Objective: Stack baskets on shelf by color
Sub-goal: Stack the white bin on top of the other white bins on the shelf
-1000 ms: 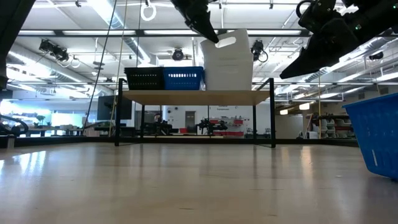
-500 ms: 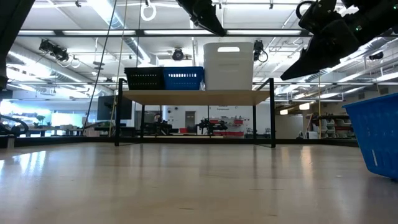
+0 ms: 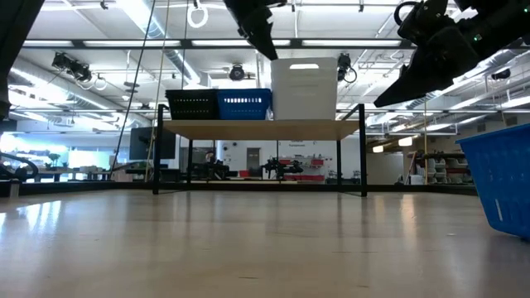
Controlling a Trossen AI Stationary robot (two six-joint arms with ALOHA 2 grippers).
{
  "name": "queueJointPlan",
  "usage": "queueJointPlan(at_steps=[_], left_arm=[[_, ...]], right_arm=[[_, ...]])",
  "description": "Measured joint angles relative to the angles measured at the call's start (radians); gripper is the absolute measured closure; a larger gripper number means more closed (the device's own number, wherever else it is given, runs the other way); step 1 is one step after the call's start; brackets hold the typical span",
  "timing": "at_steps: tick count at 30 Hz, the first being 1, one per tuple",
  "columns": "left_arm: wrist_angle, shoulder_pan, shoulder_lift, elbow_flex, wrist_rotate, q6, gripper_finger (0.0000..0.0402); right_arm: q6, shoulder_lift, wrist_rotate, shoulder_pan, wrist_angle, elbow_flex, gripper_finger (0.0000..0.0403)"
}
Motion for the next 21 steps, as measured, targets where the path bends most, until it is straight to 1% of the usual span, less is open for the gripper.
queueJointPlan(at_steps=[10,13,21], left_arm=[[-0.084,0.000,-0.013,0.001,-0.029,-0.041,0.0327],[-0.087,0.000,-0.032,-0.002,-0.049,-0.044,0.0332],[-0.075,-0.001,-0.075,-0.001,-0.055,-0.069,0.0340]], right_arm=[[0.001,0.000,0.000,0.000,-0.004,0.000,0.0208],[0.004,0.000,0.000,0.000,-0.009,0.000,0.0208],[0.005,0.000,0.000,0.000,-0.010,0.000,0.0208]])
